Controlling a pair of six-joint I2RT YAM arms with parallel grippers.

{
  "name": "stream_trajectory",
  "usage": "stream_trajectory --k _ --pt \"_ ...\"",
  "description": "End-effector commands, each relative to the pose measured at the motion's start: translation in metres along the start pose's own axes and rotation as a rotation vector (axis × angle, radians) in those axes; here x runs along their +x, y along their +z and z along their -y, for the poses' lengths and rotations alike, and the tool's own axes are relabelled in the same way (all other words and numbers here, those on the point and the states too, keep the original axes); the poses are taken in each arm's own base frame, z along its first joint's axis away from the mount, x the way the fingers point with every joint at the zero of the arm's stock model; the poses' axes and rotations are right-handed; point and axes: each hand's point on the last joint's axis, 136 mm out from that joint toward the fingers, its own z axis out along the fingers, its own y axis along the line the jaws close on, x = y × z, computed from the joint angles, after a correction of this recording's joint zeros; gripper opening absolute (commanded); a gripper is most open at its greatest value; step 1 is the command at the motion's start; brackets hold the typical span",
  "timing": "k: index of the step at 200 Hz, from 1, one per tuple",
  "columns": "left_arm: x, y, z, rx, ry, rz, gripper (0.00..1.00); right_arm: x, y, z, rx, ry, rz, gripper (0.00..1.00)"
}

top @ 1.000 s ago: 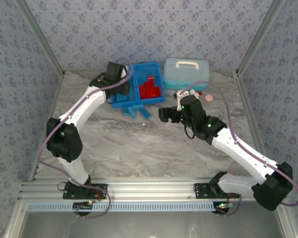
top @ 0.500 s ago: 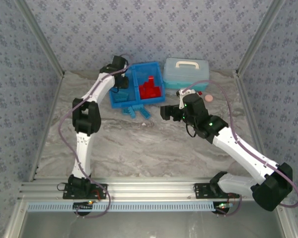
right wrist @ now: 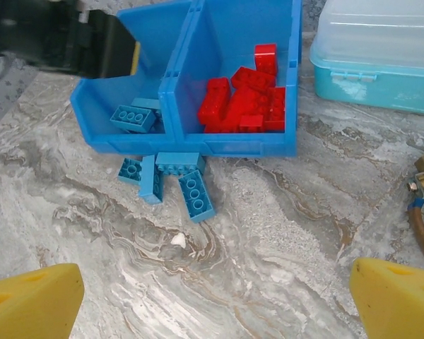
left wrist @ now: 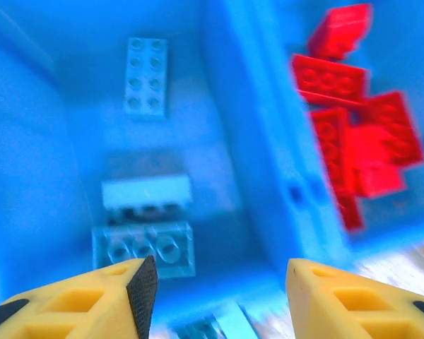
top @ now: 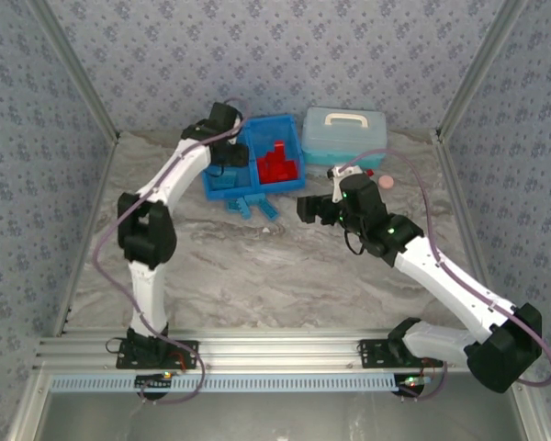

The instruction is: Sort the legos into containers by color

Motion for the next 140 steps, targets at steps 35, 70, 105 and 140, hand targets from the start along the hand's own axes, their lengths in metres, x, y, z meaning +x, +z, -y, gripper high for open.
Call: stream_trajectory --k 35,70,105,140 --pt "0.057 -0.056 0.064 0.044 -0.315 0.13 0.53 -0.002 -0.018 0.003 -0.009 0.034 0.027 0.99" --pt "0.089 -0.022 0.084 -0.085 -0.415 0.062 0.57 0.005 -0.023 0.005 -0.009 0.046 0.018 0.99" --pt "0.099 0.021 0.093 -0.145 -0.429 0.002 0.61 0.013 -0.029 0.01 0.008 0.032 -0.008 1.0" --pt "0.103 0.052 0.095 -0.202 -0.414 -0.053 0.64 0.013 -0.042 0.015 0.026 0.02 0.007 1.0"
